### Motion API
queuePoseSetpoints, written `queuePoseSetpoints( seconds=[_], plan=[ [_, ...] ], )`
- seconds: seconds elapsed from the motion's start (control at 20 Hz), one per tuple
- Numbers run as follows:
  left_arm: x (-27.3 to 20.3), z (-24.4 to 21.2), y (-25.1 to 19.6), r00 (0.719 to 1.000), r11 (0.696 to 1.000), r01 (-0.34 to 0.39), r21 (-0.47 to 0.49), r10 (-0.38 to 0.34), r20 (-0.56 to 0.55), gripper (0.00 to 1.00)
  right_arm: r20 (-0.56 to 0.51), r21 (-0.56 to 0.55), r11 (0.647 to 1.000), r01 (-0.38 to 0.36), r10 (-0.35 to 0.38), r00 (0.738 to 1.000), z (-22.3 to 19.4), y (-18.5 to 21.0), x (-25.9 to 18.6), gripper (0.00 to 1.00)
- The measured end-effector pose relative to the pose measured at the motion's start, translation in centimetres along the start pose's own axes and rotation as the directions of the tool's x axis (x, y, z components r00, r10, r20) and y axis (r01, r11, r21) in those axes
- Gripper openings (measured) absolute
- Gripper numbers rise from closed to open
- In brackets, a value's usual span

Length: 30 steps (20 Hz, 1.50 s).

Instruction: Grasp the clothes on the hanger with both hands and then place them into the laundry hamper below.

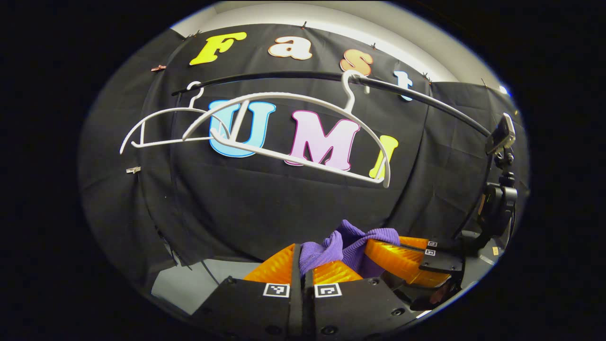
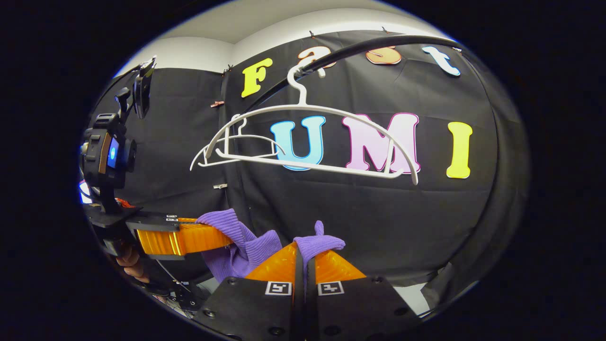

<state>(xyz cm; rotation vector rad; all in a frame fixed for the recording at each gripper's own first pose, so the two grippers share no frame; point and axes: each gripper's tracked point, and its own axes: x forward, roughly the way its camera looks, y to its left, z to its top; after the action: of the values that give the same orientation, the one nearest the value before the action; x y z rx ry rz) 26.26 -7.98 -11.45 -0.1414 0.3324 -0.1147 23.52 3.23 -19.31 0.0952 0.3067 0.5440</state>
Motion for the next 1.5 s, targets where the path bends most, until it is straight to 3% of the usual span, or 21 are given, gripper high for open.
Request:
queuePoseSetpoints(
  seconds=[0.25, 0.45, 0.6, 0.75, 0.95, 1.05, 1.1, 1.15, 1.3, 1.4, 1.5],
  plan=[
    [2.4, -8.7, 0.5, 0.991, 0.999, 0.007, 0.052, -0.001, -0.131, 0.05, -0.144, -0.003, 1.0, 0.023, -0.023, 0.989, -8.9, -1.0, 1.0, 0.06],
    [4.5, -15.8, 1.2, 0.969, 0.999, 0.019, 0.049, -0.006, -0.249, 0.05, -0.287, 0.019, 0.998, 0.054, -0.047, 0.957, -16.8, -2.5, 1.4, 0.06],
    [6.1, -21.6, 2.3, 0.939, 0.998, -0.007, 0.055, 0.026, -0.343, 0.05, -0.404, 0.034, 0.994, 0.104, -0.081, 0.911, -22.8, -4.0, 1.9, 0.06],
    [6.8, -27.1, 3.4, 0.892, 0.998, -0.051, 0.044, 0.066, -0.448, 0.05, -0.526, 0.017, 0.992, 0.125, -0.098, 0.845, -28.4, -5.0, 1.4, 0.06],
    [7.9, -31.4, 4.4, 0.832, 0.993, -0.067, 0.094, 0.108, -0.544, 0.05, -0.624, -0.012, 0.993, 0.122, -0.102, 0.775, -31.8, -5.8, 0.4, 0.06],
    [8.4, -32.4, 3.8, 0.819, 0.994, -0.033, 0.103, 0.086, -0.567, 0.07, -0.677, -0.007, 0.994, 0.107, -0.083, 0.731, -33.2, -5.6, -0.3, 0.07],
    [8.7, -32.6, 3.5, 0.818, 0.994, -0.016, 0.104, 0.073, -0.57, 0.11, -0.692, -0.007, 0.994, 0.109, -0.084, 0.717, -33.5, -5.5, -0.5, 0.1],
    [8.6, -32.7, 3.4, 0.816, 0.994, -0.006, 0.105, 0.066, -0.574, 0.32, -0.693, -0.008, 0.993, 0.114, -0.088, 0.715, -34.0, -5.9, -0.3, 0.15],
    [8.4, -32.2, 3.7, 0.807, 0.995, -0.012, 0.098, 0.068, -0.587, 0.97, -0.676, -0.035, 0.988, 0.153, -0.136, 0.724, -33.5, -7.0, 0.1, 0.63],
    [8.6, -32.8, 4.1, 0.805, 0.997, -0.025, 0.077, 0.065, -0.589, 0.95, -0.672, -0.037, 0.982, 0.188, -0.163, 0.722, -33.5, -7.5, 0.3, 0.93],
    [8.3, -32.6, 4.4, 0.806, 0.997, -0.032, 0.065, 0.064, -0.589, 0.96, -0.67, -0.03, 0.975, 0.22, -0.183, 0.719, -33.1, -7.8, 0.1, 0.91]
  ],
)
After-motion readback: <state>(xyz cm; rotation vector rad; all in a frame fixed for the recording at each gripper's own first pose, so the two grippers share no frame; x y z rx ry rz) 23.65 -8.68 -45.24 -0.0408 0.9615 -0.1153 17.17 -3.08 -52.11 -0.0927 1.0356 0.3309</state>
